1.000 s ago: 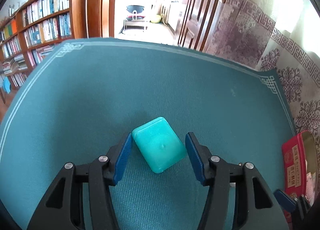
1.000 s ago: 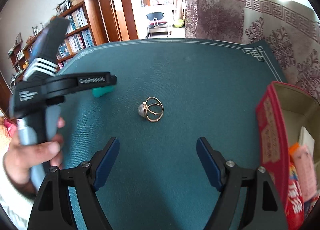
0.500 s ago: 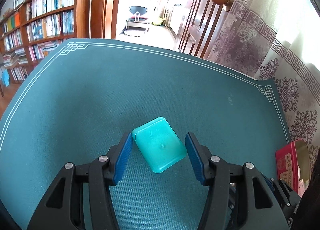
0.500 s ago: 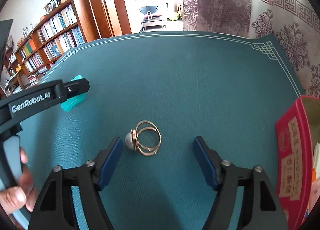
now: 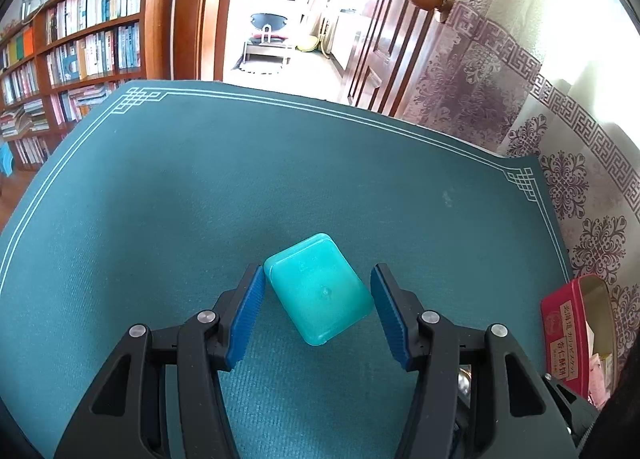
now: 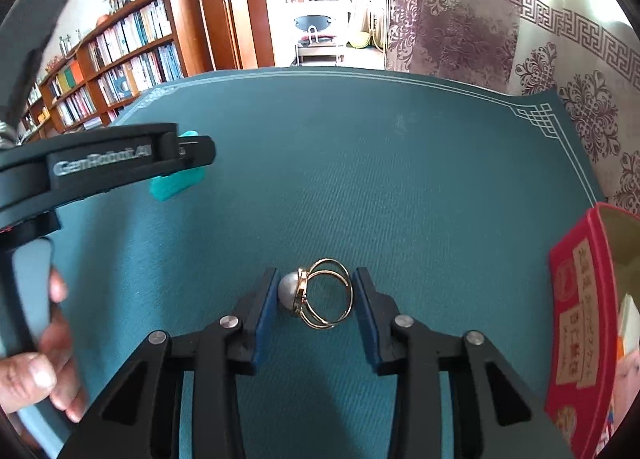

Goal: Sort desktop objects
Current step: 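Grasp the pearl ring with the right tool while the left tool holds the teal case, then carry teal case and pearl ring into the pink tin and open both tools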

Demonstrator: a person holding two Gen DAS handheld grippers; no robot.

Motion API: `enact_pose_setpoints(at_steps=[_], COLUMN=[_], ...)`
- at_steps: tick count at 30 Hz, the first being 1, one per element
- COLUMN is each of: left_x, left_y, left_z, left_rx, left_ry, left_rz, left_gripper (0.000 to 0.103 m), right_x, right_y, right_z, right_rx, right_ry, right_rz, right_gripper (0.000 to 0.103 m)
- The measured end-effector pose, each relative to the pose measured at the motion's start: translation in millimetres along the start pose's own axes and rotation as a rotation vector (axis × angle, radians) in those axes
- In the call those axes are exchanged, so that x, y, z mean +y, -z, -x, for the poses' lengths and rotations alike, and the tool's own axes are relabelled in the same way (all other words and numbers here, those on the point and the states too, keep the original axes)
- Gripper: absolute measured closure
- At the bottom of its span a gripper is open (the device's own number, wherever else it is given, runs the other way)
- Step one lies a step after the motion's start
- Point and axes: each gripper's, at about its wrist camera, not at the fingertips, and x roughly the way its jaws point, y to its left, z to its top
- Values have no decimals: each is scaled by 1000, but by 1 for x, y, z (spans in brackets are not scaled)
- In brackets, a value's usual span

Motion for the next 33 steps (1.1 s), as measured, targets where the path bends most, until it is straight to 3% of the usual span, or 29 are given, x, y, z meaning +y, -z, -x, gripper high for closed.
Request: enact_pose_setpoints(at_steps=[17,33], left_x=[-52,-109], left_y=[8,38], left_z=[49,79], left_rx=[-96,-110], left_ry=[92,208], left_rz=[-127,-270], left_gripper=[45,45], right_x=[-26,-96], right_y=[30,72], right_z=[102,177], right_rx=[-161,-246], right_ry=[54,223], right_rz=[-91,-239], right_gripper=[62,62])
